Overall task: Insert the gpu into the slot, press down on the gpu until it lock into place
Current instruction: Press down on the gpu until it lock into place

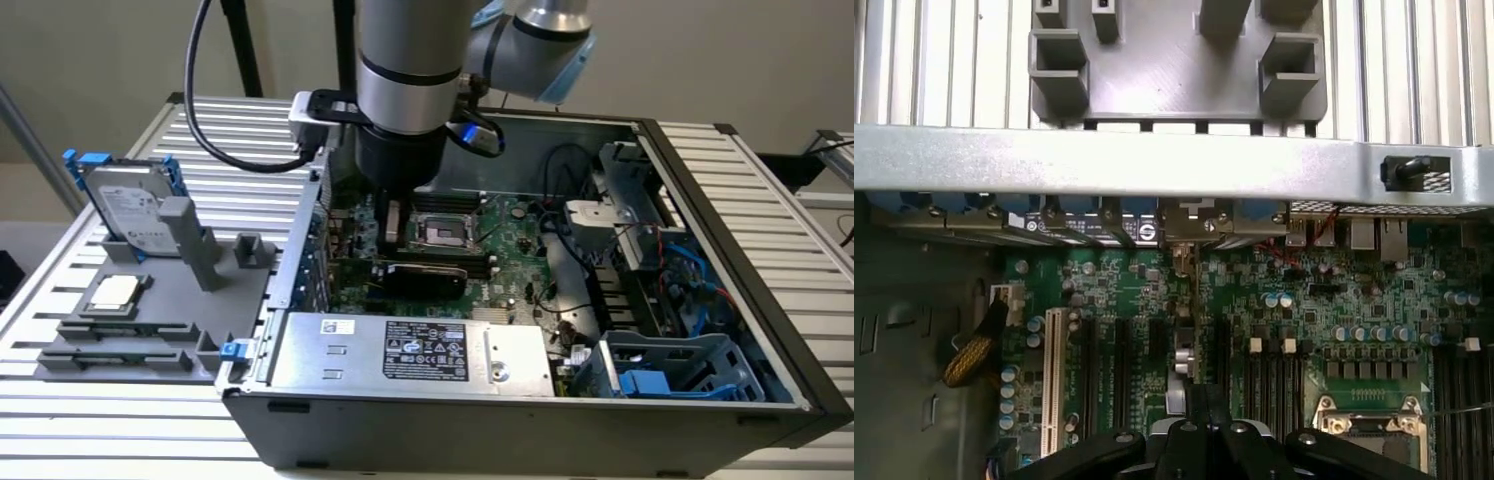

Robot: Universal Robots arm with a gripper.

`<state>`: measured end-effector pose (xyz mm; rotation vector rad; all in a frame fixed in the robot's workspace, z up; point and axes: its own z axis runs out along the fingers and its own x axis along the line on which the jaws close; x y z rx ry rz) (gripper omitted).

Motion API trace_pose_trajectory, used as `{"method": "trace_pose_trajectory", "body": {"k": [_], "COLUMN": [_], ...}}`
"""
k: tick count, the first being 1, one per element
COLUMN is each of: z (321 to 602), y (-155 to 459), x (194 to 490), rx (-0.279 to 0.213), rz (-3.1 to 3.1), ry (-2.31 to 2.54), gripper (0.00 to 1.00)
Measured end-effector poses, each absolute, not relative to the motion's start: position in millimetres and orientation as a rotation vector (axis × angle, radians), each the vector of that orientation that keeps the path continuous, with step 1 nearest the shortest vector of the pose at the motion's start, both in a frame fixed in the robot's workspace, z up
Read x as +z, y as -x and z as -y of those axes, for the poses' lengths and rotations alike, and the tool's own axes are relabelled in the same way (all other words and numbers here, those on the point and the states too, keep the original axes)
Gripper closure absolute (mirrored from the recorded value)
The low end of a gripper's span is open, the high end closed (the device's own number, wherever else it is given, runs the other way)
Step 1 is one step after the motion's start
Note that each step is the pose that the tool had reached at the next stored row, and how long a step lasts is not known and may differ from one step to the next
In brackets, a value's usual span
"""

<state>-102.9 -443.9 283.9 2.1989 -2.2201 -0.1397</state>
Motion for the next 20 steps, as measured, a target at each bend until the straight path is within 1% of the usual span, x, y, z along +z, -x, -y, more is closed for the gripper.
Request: {"method": "trace_pose_trajectory", "body": {"k": [13, 20], "z": [444, 444], "y": [112, 116], "x": [284, 284], "rx": [-0.160, -0.180], "rz": [2.161, 2.122], "ry": [-2.184, -2.172], "gripper": [0.89, 0.89]}}
